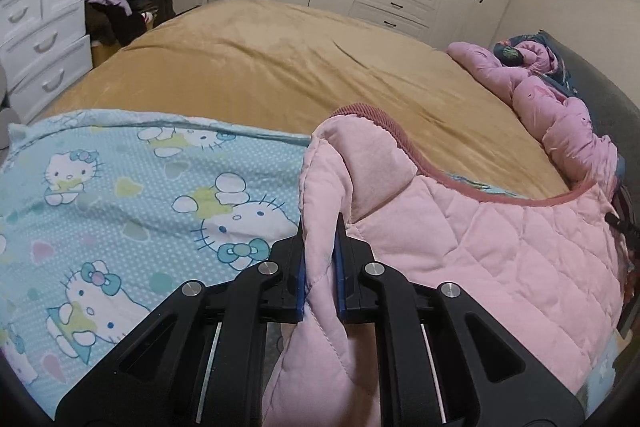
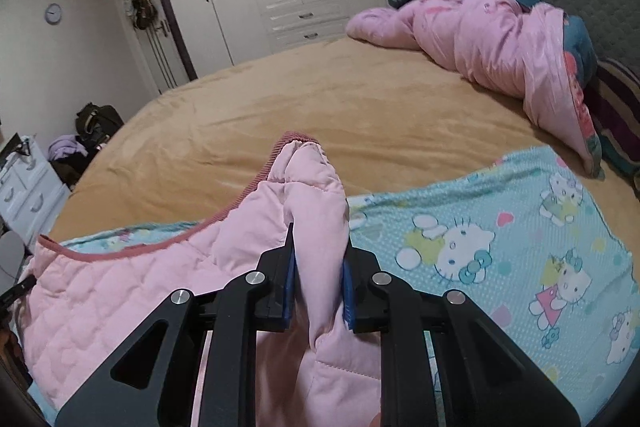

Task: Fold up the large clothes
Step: 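Close both tools on the folded jacket's quilted edge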

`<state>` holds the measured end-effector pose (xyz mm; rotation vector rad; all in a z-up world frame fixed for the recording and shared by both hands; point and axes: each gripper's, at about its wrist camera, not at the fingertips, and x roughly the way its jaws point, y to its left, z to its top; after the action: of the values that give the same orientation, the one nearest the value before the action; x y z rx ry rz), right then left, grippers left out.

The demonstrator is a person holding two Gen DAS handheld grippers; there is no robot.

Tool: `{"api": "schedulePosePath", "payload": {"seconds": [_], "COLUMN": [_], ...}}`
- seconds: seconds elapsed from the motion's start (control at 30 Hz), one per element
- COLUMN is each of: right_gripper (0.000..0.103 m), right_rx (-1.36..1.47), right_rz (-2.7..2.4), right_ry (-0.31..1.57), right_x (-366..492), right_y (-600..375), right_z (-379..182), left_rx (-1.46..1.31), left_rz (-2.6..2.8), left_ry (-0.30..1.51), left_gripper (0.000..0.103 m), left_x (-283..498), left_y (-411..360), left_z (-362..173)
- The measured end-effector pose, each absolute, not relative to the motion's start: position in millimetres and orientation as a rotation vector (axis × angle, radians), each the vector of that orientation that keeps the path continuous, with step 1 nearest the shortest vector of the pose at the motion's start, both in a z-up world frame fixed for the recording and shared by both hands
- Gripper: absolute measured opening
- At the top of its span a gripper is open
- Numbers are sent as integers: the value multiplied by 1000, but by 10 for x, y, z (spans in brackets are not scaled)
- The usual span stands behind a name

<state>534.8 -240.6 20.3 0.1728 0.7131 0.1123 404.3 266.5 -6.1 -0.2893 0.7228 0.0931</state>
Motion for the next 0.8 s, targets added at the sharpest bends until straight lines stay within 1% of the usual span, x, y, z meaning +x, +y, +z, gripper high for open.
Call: {"api": "schedulePosePath", "payload": {"seconds": [0.3, 0.5, 0.67, 0.7, 0.77, 0.8], "right_gripper": [17, 20, 25, 26, 33, 33], "right_rx": [143, 145, 154, 150, 140, 138], "right_rz": [55, 25, 10, -1, -21, -25], "right_ry": [777, 835, 880, 891, 919, 927], "right_x": [5461, 5500, 5517, 5522, 5541, 5545], "right_y": [-2370, -2400, -2433, -2433, -2432, -2430], "right_z": [-180, -425, -612, -644, -735, -767], "left_rx": [-262, -274, -287, -287, -266, -264], "left_rz": [128, 144, 144, 147, 165, 169], "left_ry": [769, 813, 842, 846, 865, 870], "left_gripper": [6, 9, 13, 15, 20, 23], "left_x": [4165, 4215, 4241, 4252, 4269, 4270], "left_y": [2676, 2695, 2711, 2709, 2692, 2691], "left_z": [-263, -444, -532, -552, -625, -653]}}
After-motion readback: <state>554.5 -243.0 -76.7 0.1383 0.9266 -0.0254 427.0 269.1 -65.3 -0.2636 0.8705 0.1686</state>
